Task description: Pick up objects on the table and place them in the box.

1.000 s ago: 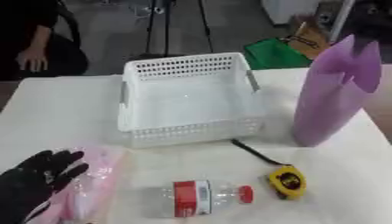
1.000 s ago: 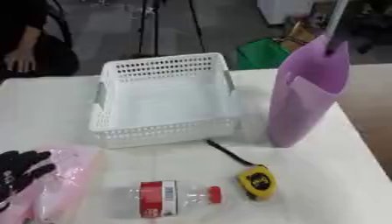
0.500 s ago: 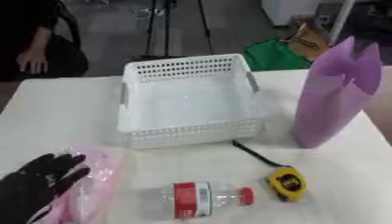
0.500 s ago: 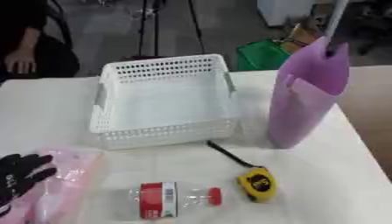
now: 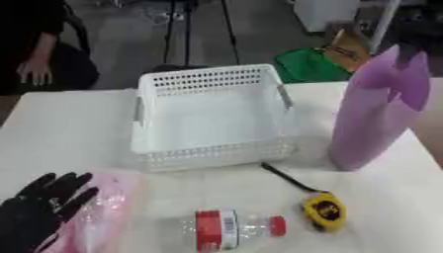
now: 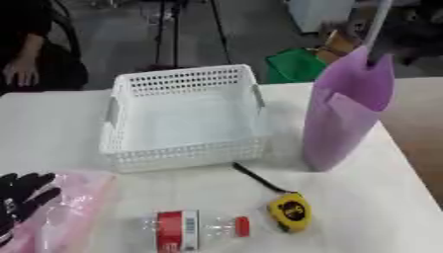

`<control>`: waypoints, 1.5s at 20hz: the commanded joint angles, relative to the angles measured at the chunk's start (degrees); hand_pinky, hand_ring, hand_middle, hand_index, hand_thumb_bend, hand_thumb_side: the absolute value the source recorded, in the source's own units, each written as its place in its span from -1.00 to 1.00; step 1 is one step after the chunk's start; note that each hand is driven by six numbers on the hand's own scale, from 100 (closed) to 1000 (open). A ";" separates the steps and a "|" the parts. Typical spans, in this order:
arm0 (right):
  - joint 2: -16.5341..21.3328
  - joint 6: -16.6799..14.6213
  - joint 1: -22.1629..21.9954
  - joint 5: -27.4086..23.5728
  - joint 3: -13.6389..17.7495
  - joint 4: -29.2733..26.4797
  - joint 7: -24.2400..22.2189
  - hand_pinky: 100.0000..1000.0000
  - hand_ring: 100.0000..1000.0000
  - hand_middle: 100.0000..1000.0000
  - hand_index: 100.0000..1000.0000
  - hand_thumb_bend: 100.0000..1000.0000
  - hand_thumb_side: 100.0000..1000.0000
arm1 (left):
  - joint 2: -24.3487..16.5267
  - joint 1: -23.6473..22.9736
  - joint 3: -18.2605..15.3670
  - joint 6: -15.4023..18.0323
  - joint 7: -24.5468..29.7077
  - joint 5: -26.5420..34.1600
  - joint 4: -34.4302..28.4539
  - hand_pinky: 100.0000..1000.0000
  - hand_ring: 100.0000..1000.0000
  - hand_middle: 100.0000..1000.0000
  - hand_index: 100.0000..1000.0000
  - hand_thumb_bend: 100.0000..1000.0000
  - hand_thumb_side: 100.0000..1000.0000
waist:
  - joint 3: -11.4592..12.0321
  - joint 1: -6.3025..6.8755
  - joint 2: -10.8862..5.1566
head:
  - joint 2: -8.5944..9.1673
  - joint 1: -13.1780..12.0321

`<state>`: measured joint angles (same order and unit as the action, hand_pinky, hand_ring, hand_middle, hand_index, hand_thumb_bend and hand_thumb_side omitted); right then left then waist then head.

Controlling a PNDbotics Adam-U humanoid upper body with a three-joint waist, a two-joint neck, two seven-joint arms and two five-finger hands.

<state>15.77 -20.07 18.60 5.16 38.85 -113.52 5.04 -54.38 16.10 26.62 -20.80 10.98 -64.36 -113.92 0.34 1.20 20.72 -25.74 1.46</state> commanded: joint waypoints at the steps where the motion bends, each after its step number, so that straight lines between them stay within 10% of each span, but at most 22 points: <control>1: 0.81 -0.11 0.30 -0.48 0.38 -1.08 -0.23 0.20 0.12 0.02 0.30 -1.00 0.50 | -0.59 0.67 -0.14 -1.30 -0.34 -2.88 -0.67 1.00 1.00 1.00 1.00 -0.07 0.72 | -0.12 -0.13 -0.83 | 0.63 -0.54; 4: 0.76 -0.14 0.30 -0.53 0.38 -1.08 -0.21 0.20 0.12 0.02 0.30 -1.00 0.50 | -0.13 0.58 0.05 -1.85 -0.75 -4.90 -0.67 1.00 1.00 0.98 1.00 -0.11 0.71 | -0.14 -0.26 -0.88 | 0.24 -1.12; 11: 0.90 0.15 0.49 -0.53 -0.01 -1.08 0.16 0.20 0.12 0.02 0.30 -1.00 0.50 | 0.79 1.28 0.57 -1.68 0.75 -5.94 -0.67 1.00 1.00 0.99 1.00 -0.08 0.73 | 0.03 -0.07 -1.95 | -7.98 -10.86; 17: 1.03 0.13 0.64 -0.55 -0.19 -1.08 0.23 0.20 0.12 0.02 0.30 -1.00 0.50 | 0.92 1.89 0.69 -1.11 1.58 -5.94 -0.67 1.00 1.00 1.00 1.00 -0.08 0.74 | -0.11 0.13 -1.89 | -10.29 -13.39; 30: 0.94 -0.03 0.65 -0.92 -0.03 -1.08 -0.23 0.20 0.12 0.02 0.31 -1.00 0.50 | 0.75 1.94 0.66 -0.98 0.53 -6.14 -0.67 1.00 1.00 1.00 1.00 0.00 0.73 | -0.44 0.26 -1.30 | -7.56 -8.36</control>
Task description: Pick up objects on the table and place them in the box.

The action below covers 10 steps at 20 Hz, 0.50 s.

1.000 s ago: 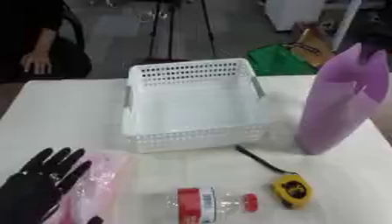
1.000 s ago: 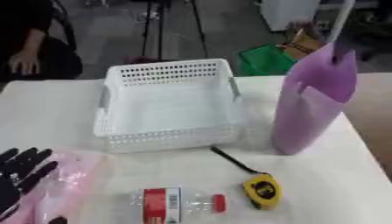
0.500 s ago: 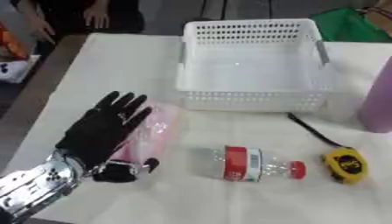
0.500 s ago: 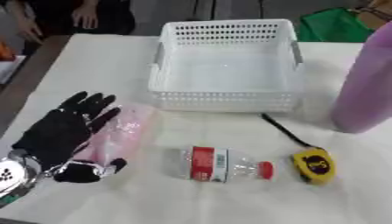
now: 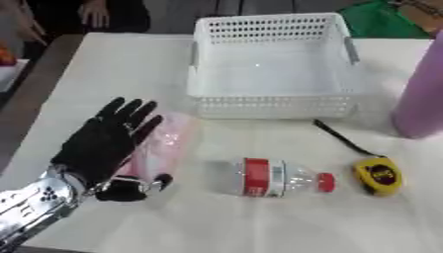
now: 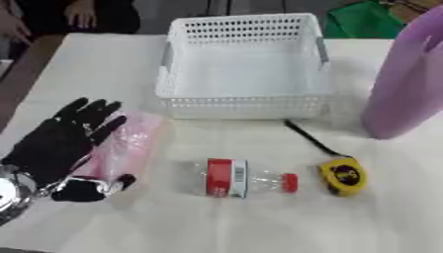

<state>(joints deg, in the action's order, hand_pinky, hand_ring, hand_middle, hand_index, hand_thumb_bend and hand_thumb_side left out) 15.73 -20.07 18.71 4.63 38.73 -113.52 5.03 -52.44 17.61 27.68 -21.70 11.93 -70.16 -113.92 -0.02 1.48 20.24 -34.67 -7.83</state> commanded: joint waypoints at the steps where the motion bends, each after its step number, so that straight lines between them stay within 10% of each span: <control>1: 0.97 -0.03 0.54 -0.41 0.10 -1.08 -0.26 0.20 0.12 0.02 0.30 -1.00 0.50 | -1.26 0.38 -0.38 -0.04 -0.47 -0.40 -0.67 1.00 1.00 1.00 1.00 0.05 0.72 | -0.06 -0.01 -0.80 | 1.85 1.31; 10: 0.87 -0.10 0.51 -0.65 0.16 -1.08 -0.52 0.20 0.12 0.02 0.31 -1.00 0.51 | -2.42 -0.64 -0.56 2.31 -0.20 -4.13 -0.67 1.00 1.00 1.00 1.00 0.20 0.64 | 0.01 -0.10 -0.62 | 3.47 2.71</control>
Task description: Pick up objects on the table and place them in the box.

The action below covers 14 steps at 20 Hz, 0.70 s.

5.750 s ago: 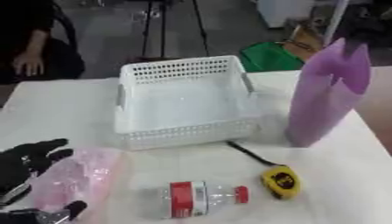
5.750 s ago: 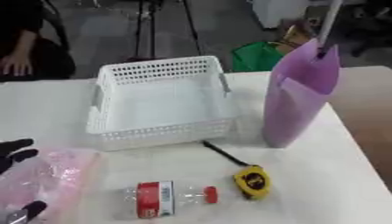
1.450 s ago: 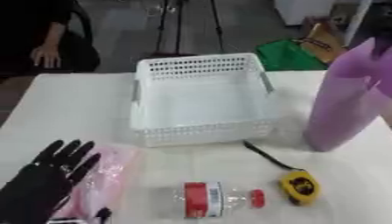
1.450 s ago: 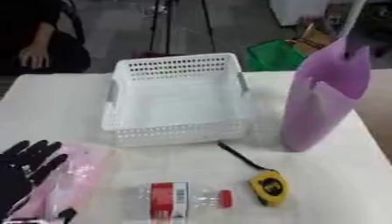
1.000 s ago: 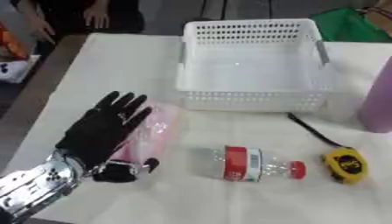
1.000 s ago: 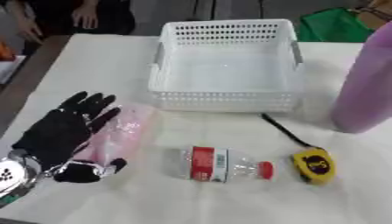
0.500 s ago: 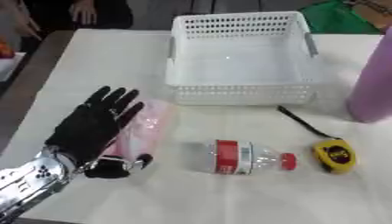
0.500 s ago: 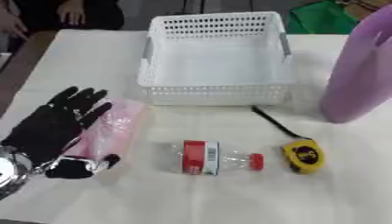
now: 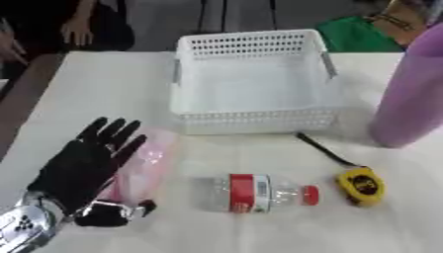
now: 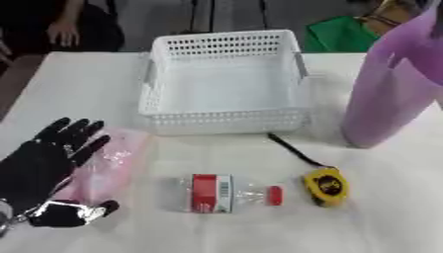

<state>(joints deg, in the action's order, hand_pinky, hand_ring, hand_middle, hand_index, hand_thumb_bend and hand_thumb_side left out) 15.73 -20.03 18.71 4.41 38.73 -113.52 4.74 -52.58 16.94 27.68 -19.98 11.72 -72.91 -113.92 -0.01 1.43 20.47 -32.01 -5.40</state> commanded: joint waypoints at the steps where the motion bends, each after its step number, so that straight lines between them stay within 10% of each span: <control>1: 0.85 -0.15 0.51 -0.46 0.14 -1.08 -0.27 0.20 0.12 0.02 0.31 -1.00 0.51 | -2.27 0.01 -0.53 0.65 0.07 -1.80 -0.67 1.00 1.00 1.00 1.00 0.18 0.64 | 0.00 -0.07 -0.82 | 0.88 0.32; 14: 0.74 -0.30 0.57 -1.55 0.06 -1.08 -0.70 0.20 0.12 0.02 0.31 -1.00 0.51 | -2.37 0.14 -0.31 0.76 2.54 -6.73 -0.67 1.00 1.00 1.00 1.00 0.19 0.60 | -0.29 -0.30 -0.51 | 1.24 0.37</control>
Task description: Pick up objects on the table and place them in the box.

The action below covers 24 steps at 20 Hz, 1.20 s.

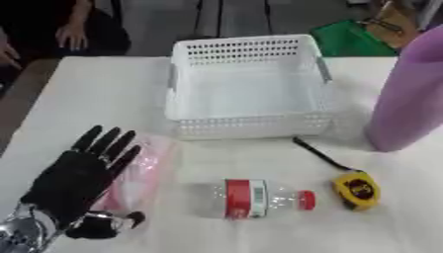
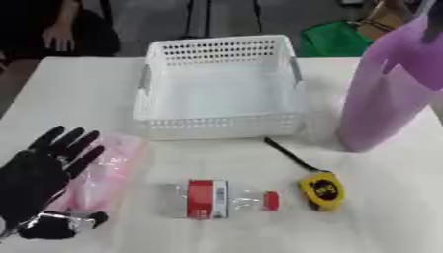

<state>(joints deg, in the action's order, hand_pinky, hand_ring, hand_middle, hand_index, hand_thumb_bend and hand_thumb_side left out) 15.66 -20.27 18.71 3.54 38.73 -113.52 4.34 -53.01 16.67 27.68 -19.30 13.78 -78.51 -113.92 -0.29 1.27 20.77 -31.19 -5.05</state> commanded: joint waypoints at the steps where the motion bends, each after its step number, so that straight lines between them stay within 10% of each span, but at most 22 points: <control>1: 0.81 -0.06 0.57 -0.76 0.08 -1.08 -0.37 0.20 0.12 0.02 0.31 -1.00 0.51 | -1.92 0.42 -0.31 0.10 0.57 -1.41 -0.67 1.00 1.00 1.00 1.00 0.19 0.60 | -0.01 -0.16 -0.79 | 0.44 0.01; 24: 0.48 -0.37 0.59 -1.52 -0.06 -1.08 -1.16 0.20 0.13 0.03 0.31 -1.00 0.51 | 0.32 3.04 0.64 -0.07 1.14 -12.88 -0.66 1.00 1.00 0.95 1.00 0.11 0.50 | -0.52 -0.61 -0.54 | 1.75 0.13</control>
<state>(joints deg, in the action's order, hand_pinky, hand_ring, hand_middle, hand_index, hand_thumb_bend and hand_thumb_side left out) 15.30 -20.49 18.89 2.41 38.73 -113.52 3.37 -51.90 18.96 28.70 -19.64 14.80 -90.48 -113.92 -0.75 0.65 21.10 -30.12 -4.98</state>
